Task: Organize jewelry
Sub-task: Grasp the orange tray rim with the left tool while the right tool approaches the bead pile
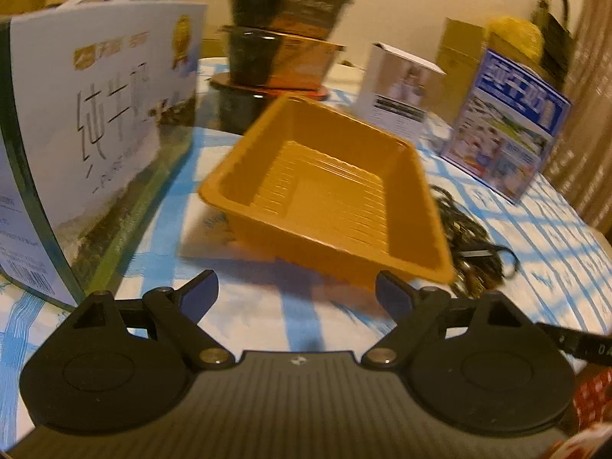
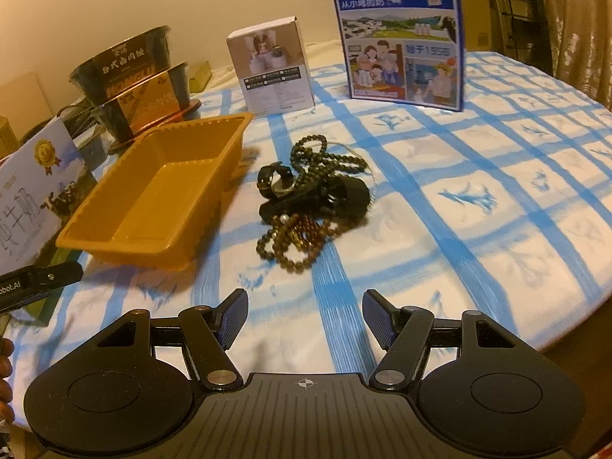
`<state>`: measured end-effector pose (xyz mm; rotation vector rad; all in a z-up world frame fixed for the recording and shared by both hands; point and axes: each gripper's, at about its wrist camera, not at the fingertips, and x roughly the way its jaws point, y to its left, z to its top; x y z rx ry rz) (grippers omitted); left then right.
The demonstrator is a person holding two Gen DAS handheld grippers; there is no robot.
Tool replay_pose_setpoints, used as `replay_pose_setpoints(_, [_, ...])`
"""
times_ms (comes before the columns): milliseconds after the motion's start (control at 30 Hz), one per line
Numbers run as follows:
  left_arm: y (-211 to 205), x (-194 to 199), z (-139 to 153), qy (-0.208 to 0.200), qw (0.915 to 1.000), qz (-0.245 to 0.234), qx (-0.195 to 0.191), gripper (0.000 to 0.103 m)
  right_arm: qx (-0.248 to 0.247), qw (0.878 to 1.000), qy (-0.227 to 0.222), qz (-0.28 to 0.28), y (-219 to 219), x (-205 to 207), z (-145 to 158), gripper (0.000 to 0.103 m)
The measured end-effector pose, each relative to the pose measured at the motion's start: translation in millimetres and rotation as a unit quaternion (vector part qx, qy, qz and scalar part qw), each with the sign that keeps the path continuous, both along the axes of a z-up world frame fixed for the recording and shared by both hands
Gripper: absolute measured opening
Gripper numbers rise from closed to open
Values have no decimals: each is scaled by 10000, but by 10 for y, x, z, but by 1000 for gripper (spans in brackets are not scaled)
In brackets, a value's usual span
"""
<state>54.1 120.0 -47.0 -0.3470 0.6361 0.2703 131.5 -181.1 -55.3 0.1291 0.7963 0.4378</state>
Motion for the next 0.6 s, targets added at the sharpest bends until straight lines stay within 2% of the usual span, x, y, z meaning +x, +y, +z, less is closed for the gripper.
replay_pose_setpoints(100, [147,65,-52,-124,9996,214,-99,87,-40,10000,9,73,94,137,-98,66])
replay_pose_setpoints(233, [329,174,-126,-333,9980,450,-283,87,182,9998,103,21,138,274,-251,66])
replay_pose_setpoints(367, [411,289,-191,-499,9962,668,-248,82,218,9997,73,17,194,370,-337,66])
replay_pose_setpoints(600, [526,482,-363,-681,9911,1084,-359,64,427,9990,-17,-88,201,525,-389,66])
